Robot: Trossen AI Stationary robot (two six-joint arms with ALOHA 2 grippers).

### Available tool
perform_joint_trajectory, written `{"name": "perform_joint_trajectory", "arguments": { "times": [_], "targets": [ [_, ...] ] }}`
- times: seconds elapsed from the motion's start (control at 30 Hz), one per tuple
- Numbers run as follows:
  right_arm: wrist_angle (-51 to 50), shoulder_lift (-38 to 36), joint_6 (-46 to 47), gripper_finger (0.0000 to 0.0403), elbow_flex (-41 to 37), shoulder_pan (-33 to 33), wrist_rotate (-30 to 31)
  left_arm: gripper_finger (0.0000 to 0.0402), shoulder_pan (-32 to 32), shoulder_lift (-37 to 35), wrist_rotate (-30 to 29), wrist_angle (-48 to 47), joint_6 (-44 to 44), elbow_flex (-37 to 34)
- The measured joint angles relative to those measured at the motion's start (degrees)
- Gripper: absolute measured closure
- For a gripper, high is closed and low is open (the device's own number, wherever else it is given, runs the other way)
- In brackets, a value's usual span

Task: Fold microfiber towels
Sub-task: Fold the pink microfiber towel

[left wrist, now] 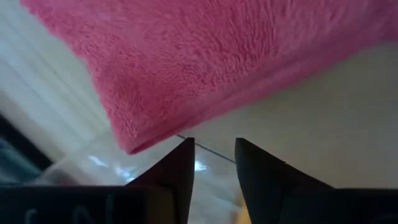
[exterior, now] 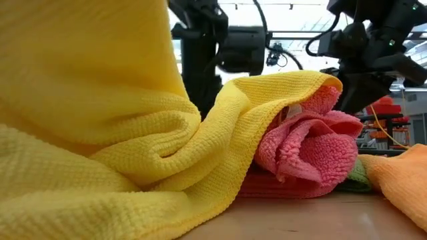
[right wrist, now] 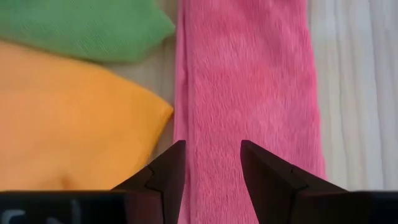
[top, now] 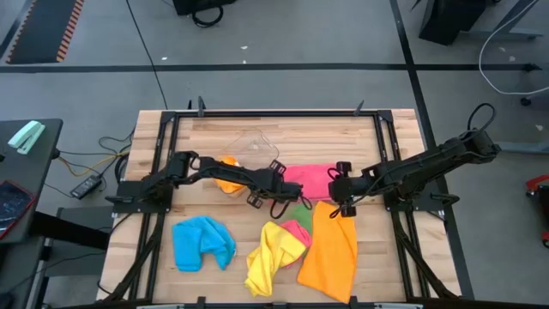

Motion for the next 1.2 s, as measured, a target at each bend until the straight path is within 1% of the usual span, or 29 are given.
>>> {"name": "perform_joint_trajectory", "arguments": {
  "times": [0.13, 0.3, 0.4, 0.6, 0.8, 0.93, 1.07, 1.2],
  "targets": [
    [3.4, 0.0, -0.7, 0.0242, 0.0, 0.3, 0.2, 0.0291, -0.6, 0.0, -6.2, 7.2, 5.9, -4.5],
    [4.4, 0.0, -0.6, 0.0242, 0.0, 0.9, 0.8, 0.0288, -1.2, -0.1, -10.3, 7.8, 8.1, -5.8],
    [4.8, 0.0, -1.1, 0.0242, 0.0, 0.9, 0.9, 0.0283, -1.9, -0.1, -10.5, 8.7, 9.1, -5.8],
    [5.7, 0.0, -1.0, 0.0242, 0.0, 0.9, 0.9, 0.0274, -3.3, -0.1, -10.4, 12.3, 16.9, -5.8],
    [7.3, 0.0, -2.4, 0.0242, 0.0, 0.9, 0.9, 0.0248, -3.3, -0.1, -4.4, 12.0, 26.9, -5.6],
    [8.1, 0.0, -2.5, 0.0242, 0.0, 0.9, 0.9, 0.0222, -3.2, -0.1, -3.7, 11.7, 32.6, -5.6],
    [8.4, 0.0, -2.9, 0.0242, 0.0, 0.9, 0.9, 0.0199, -3.2, -0.1, -4.8, 11.3, 33.2, -5.6],
    [9.5, 0.0, -3.0, 0.0242, 0.0, 0.9, 0.8, 0.0188, -3.1, -0.1, -4.8, 10.5, 33.1, -5.6]
  ]
}}
